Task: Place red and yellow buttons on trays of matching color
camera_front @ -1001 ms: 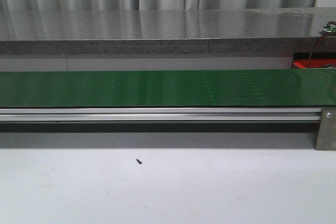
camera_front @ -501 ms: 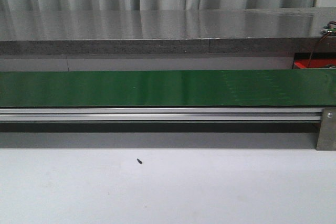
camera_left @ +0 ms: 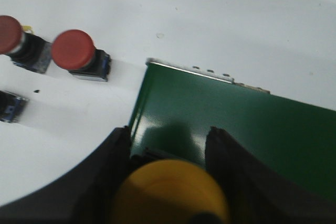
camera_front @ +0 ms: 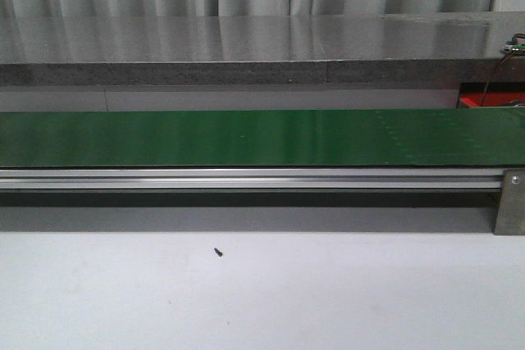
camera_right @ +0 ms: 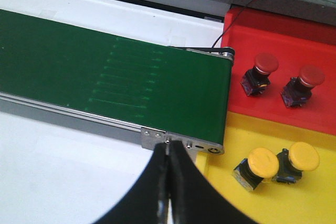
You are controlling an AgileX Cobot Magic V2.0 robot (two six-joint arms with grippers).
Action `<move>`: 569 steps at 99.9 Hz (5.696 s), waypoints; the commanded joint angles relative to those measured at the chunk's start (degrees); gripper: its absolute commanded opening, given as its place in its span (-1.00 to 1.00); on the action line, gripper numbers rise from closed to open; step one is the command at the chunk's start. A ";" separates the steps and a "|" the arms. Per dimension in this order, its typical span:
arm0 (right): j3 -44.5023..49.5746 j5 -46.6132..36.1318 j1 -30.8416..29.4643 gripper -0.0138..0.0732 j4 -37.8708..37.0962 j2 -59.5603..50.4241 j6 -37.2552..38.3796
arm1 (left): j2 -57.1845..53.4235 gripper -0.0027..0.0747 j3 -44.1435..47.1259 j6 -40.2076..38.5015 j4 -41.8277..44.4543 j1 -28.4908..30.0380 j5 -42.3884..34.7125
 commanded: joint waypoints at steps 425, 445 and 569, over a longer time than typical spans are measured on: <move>-1.21 -3.25 0.06 -0.84 1.43 -0.11 -0.38 | 0.73 -0.67 -5.36 2.34 -3.60 13.85 -9.36; -1.21 -3.25 0.06 -0.84 1.43 -0.11 -0.38 | -5.05 -0.67 1.26 2.43 -3.60 7.55 -9.36; -1.21 -3.25 0.06 -0.84 1.43 -0.11 -0.38 | -5.82 0.72 10.10 2.43 -5.87 -6.35 -13.46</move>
